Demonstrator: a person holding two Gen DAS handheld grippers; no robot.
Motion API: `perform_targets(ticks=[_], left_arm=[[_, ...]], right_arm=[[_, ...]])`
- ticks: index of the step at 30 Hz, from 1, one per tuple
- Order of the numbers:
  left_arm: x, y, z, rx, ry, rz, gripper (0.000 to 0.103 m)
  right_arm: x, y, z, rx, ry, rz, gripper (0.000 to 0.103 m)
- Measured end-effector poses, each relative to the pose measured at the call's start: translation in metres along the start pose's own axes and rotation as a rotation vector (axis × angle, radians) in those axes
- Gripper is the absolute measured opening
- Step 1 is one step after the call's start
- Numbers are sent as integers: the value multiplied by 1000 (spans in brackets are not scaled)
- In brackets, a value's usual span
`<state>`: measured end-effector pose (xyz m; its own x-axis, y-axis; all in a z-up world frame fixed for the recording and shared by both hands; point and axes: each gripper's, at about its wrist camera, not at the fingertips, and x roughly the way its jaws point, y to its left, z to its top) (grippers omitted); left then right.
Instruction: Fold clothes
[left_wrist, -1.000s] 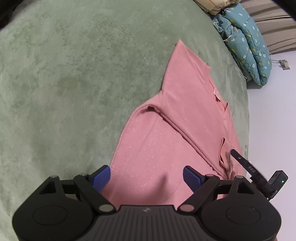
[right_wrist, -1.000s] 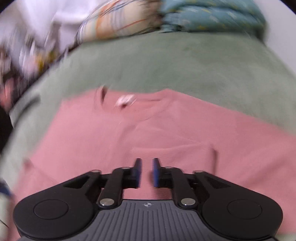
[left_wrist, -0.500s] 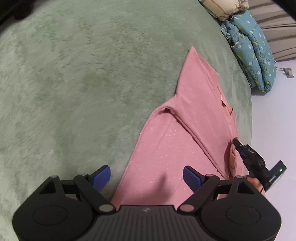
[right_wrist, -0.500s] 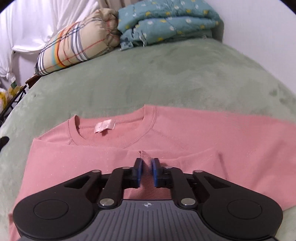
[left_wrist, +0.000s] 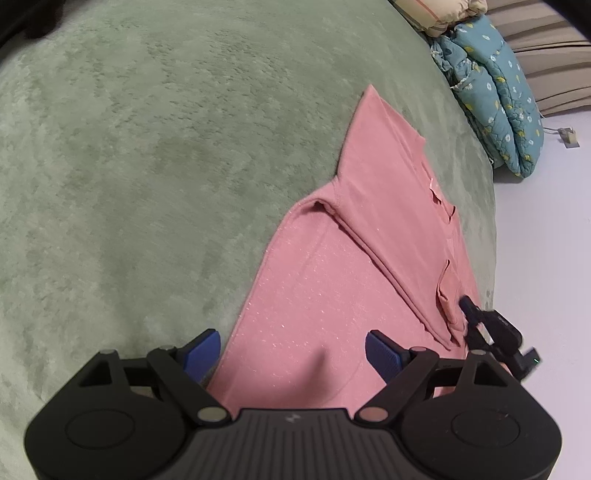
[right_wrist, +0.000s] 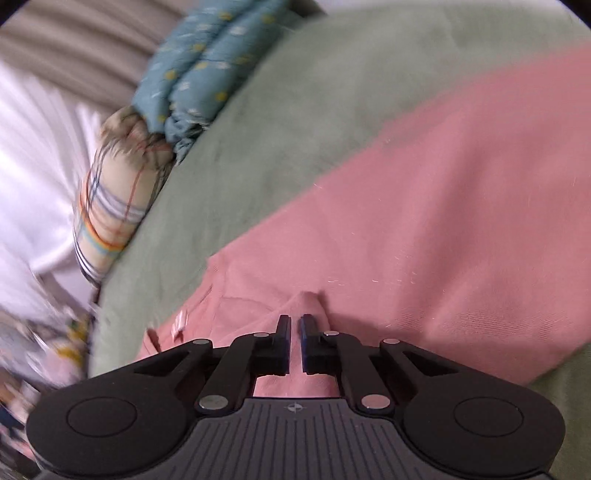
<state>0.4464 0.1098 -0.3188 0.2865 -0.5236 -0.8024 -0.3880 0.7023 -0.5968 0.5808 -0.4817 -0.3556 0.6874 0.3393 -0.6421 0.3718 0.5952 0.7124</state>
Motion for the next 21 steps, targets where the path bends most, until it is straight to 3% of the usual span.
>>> perform_targets(ticks=[3, 7, 10, 12, 13, 17, 21], left_arm=[[1, -2, -3, 4, 5, 7, 86], [2, -5, -3, 5, 8, 8, 86], [2, -8, -1, 8, 12, 0, 86], [3, -9, 1, 13, 15, -4, 86], [3, -9, 1, 16, 17, -2, 86], [1, -9, 1, 19, 14, -1, 86], [-3, -6, -3, 17, 14, 8, 86]], right_arm=[[11, -18, 16, 165, -8, 113, 6], [4, -18, 21, 159, 35, 115, 8], [-20, -19, 6, 134, 75, 159, 10], [-43, -28, -15, 104, 132, 140, 10], [-52, -33, -25, 91, 157, 125, 5], [-73, -58, -48, 94, 181, 82, 0], [-87, -48, -52, 94, 129, 141, 15]])
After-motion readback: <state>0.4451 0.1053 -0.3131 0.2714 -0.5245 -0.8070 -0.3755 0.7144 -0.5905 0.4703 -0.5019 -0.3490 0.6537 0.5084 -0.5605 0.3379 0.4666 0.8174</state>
